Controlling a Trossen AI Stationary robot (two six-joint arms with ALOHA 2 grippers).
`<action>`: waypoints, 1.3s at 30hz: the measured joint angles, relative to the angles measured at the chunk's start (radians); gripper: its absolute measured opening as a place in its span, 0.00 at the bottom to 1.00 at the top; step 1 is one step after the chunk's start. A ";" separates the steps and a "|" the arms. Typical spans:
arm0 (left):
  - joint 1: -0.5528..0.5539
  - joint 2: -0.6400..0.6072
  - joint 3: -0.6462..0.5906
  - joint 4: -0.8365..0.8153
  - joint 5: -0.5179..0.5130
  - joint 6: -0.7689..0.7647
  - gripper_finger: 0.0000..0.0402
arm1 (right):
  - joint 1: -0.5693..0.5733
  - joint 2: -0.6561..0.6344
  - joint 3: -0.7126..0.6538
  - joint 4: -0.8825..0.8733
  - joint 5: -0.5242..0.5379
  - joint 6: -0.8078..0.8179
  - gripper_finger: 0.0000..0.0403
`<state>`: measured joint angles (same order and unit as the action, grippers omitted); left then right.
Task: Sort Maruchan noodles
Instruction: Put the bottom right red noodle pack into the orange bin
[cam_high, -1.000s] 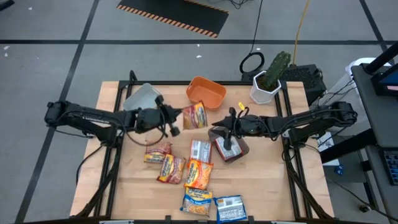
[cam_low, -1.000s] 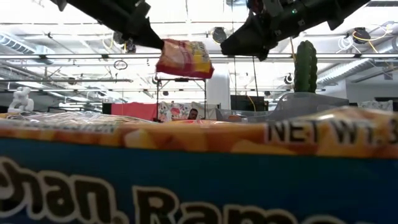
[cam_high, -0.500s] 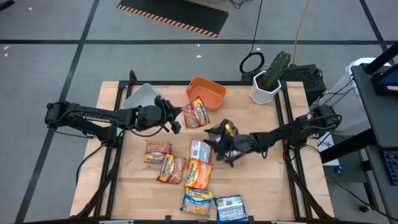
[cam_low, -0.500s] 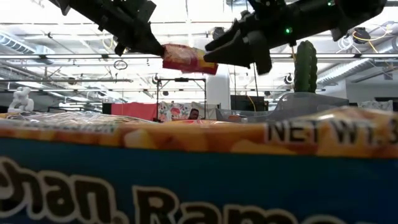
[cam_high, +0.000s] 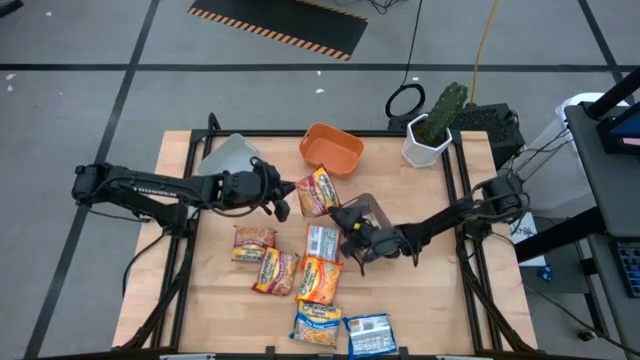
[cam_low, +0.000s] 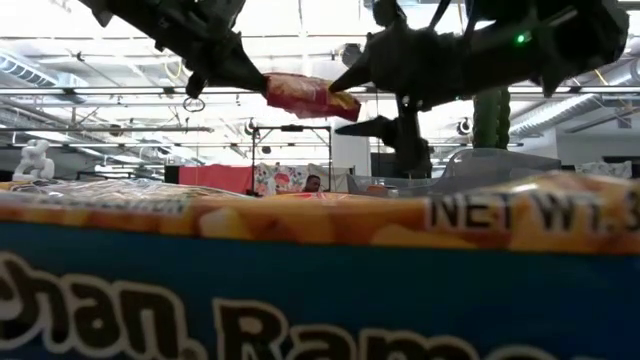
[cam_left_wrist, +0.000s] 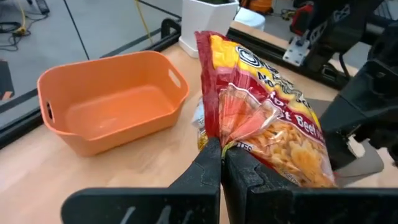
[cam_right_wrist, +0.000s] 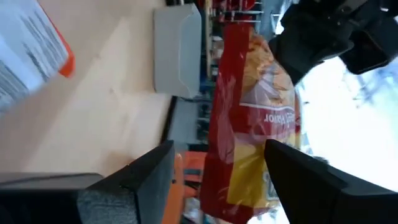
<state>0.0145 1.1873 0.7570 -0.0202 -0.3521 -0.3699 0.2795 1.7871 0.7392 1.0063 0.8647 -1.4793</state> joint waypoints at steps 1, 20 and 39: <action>-0.001 0.000 0.000 -0.009 0.005 -0.007 0.00 | -0.001 0.014 0.000 0.053 0.002 -0.050 0.61; -0.001 0.076 0.000 -0.014 0.086 -0.081 0.00 | -0.030 0.043 0.017 0.231 0.023 -0.286 0.55; 0.009 0.087 0.000 -0.006 0.112 0.032 0.20 | -0.064 0.042 0.022 0.231 0.047 -0.186 0.33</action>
<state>0.0231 1.2743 0.7567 -0.0262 -0.2400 -0.3380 0.2160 1.8294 0.7612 1.2376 0.9119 -1.6649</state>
